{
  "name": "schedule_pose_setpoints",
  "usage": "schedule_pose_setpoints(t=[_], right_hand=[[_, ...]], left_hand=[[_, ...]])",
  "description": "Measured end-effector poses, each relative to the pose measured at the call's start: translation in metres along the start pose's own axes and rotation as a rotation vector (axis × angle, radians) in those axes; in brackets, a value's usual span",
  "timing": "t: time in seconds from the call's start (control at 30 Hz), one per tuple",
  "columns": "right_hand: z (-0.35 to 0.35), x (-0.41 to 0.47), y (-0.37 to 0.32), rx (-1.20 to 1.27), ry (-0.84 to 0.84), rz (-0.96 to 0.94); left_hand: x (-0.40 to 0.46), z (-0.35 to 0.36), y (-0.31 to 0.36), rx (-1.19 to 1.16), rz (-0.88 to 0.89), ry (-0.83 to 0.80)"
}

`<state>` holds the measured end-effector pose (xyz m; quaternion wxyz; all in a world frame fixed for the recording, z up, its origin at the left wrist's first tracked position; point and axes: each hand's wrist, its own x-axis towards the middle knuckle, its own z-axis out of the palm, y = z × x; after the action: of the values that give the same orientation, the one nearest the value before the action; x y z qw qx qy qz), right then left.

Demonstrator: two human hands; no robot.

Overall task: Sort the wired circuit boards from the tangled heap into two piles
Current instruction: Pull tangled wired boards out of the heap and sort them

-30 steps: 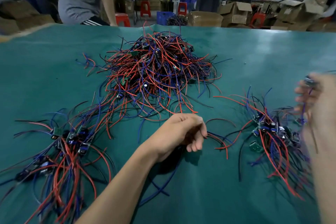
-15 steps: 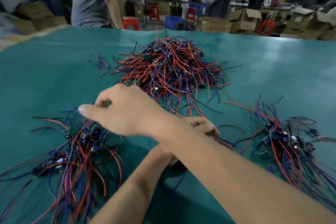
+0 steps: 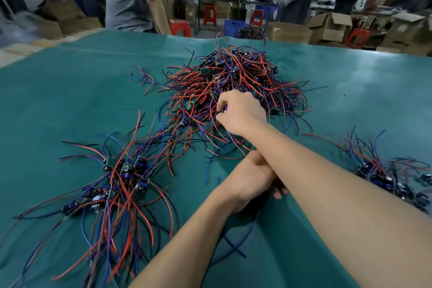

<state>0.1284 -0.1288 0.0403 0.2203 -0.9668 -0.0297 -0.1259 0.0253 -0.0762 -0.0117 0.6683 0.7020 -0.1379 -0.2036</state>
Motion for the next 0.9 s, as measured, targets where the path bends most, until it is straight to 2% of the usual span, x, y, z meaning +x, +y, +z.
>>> schedule_pose_setpoints(t=[0.07, 0.2, 0.37, 0.43, 0.5, 0.57, 0.63, 0.77, 0.9], right_hand=[[-0.012, -0.002, 0.008, 0.074, 0.042, 0.024], [-0.056, -0.021, 0.028, 0.317, 0.255, 0.104], [-0.120, -0.060, 0.055, 0.959, 0.441, 0.284], [-0.131, -0.081, 0.060, 1.308, 0.402, 0.341], [-0.126, -0.102, 0.060, 1.473, 0.255, 0.363], [-0.105, -0.118, 0.057, 1.455, 0.103, 0.381], [-0.078, -0.126, 0.057, 1.390, 0.024, 0.409], [-0.049, -0.129, 0.059, 1.248, 0.089, 0.379], [-0.042, -0.133, 0.064, 1.135, 0.092, 0.218]], left_hand=[[0.001, 0.001, 0.003, -0.060, 0.005, -0.064], [-0.004, 0.002, 0.010, -0.188, 0.017, -0.141], [-0.002, 0.003, 0.008, -0.298, 0.022, -0.128], [0.001, 0.003, 0.008, -0.370, 0.014, -0.095], [0.002, 0.003, 0.009, -0.437, 0.011, -0.083], [0.003, 0.003, 0.011, -0.470, 0.006, -0.088], [0.002, 0.004, 0.010, -0.479, 0.033, -0.106], [0.000, 0.002, 0.007, -0.435, 0.105, -0.084], [-0.001, 0.001, 0.006, -0.354, 0.151, 0.001]])
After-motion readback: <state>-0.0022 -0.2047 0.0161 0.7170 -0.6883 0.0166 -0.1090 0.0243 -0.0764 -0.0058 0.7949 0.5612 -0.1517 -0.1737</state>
